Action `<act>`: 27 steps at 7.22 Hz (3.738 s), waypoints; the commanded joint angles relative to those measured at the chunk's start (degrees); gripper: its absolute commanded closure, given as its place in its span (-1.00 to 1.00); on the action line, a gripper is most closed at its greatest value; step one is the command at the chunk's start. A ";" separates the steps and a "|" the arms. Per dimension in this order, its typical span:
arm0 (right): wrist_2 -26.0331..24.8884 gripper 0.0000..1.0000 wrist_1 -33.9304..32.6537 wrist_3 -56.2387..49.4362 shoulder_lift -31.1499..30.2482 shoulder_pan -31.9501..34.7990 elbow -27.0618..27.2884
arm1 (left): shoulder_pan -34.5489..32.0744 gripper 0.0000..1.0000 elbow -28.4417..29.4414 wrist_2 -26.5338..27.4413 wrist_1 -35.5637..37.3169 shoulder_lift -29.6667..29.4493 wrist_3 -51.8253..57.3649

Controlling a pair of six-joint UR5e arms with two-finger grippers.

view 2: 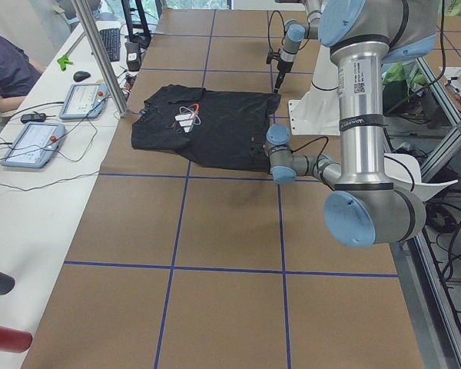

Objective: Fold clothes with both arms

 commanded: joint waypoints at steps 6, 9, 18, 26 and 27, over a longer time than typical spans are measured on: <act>-0.58 0.08 0.10 0.21 1.64 -0.39 -2.16 | 0.01 1.00 0.03 0.00 0.00 0.00 0.00; -0.58 0.21 0.10 0.82 1.65 -0.48 -2.16 | 0.01 1.00 0.03 0.00 0.00 0.00 0.00; -0.58 0.44 0.10 1.08 3.67 -0.74 -3.92 | 0.01 1.00 0.03 0.00 0.00 0.09 0.00; 6.25 1.00 -0.34 -0.05 -4.74 1.28 8.00 | -0.26 1.00 -9.43 -6.49 0.26 3.41 0.00; 8.88 1.00 -0.34 -1.19 -7.38 1.19 11.34 | -0.43 1.00 -13.21 -11.03 0.18 4.99 -0.09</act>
